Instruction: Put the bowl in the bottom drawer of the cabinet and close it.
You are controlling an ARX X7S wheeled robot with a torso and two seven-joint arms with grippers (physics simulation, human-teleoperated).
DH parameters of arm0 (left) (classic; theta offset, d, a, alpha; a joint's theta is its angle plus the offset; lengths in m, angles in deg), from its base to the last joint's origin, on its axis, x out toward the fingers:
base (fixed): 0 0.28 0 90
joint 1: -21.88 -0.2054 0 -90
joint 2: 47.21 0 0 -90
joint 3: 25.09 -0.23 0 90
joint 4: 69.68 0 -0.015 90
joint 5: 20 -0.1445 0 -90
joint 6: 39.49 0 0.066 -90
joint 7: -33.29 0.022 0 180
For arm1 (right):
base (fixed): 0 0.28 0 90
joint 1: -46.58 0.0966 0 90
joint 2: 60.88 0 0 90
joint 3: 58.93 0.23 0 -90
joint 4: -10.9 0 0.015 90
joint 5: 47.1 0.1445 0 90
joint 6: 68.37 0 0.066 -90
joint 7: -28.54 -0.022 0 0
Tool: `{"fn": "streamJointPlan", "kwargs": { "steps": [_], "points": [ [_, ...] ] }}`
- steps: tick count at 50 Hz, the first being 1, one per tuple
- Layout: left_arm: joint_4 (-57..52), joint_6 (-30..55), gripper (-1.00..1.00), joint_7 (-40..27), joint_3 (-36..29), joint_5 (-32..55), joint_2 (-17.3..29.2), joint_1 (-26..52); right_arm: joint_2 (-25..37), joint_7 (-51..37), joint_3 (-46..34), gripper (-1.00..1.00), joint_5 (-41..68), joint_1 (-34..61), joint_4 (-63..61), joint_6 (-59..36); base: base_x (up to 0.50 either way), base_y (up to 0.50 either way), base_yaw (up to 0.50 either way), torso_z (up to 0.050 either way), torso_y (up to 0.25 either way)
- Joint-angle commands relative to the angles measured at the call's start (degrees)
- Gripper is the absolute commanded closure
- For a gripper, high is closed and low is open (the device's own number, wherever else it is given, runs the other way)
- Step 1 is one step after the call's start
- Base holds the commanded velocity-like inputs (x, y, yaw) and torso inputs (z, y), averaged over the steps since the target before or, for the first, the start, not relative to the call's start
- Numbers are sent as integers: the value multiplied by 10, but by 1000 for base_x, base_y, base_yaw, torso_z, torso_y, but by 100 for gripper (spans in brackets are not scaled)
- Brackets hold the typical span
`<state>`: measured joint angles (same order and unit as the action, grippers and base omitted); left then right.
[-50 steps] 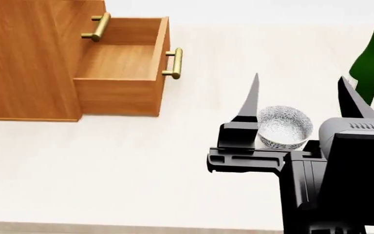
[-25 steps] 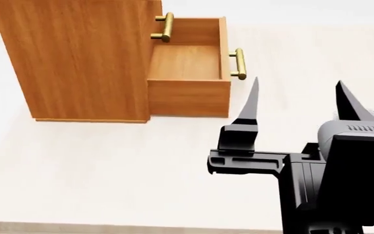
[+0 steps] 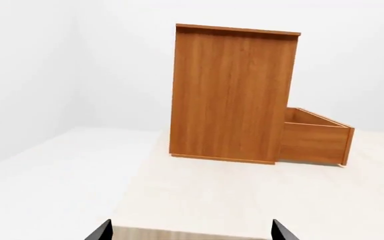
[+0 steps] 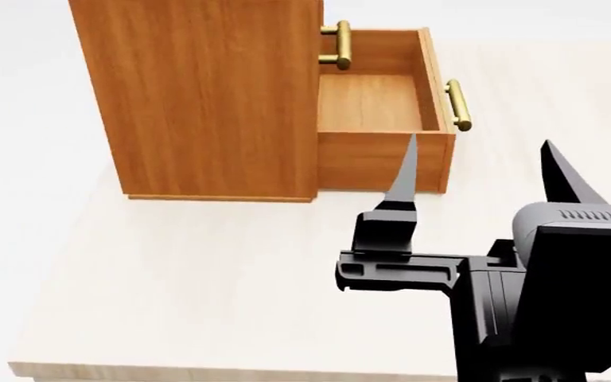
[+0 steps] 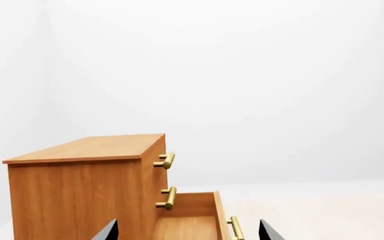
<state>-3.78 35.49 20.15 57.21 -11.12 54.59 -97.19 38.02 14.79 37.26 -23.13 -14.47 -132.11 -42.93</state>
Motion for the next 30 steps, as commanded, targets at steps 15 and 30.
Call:
{"fn": "streamJointPlan", "kwargs": {
  "steps": [15,30],
  "points": [
    [1,-3,-100,-10,-8,1,8,0,4,0,9,-100,20,-12,12,15,281,0,0,0,0],
    [2,-4,-100,-15,-12,3,12,2,8,-4,9,-100,28,-17,16,24,500,0,0,0,0]
  ]
}}
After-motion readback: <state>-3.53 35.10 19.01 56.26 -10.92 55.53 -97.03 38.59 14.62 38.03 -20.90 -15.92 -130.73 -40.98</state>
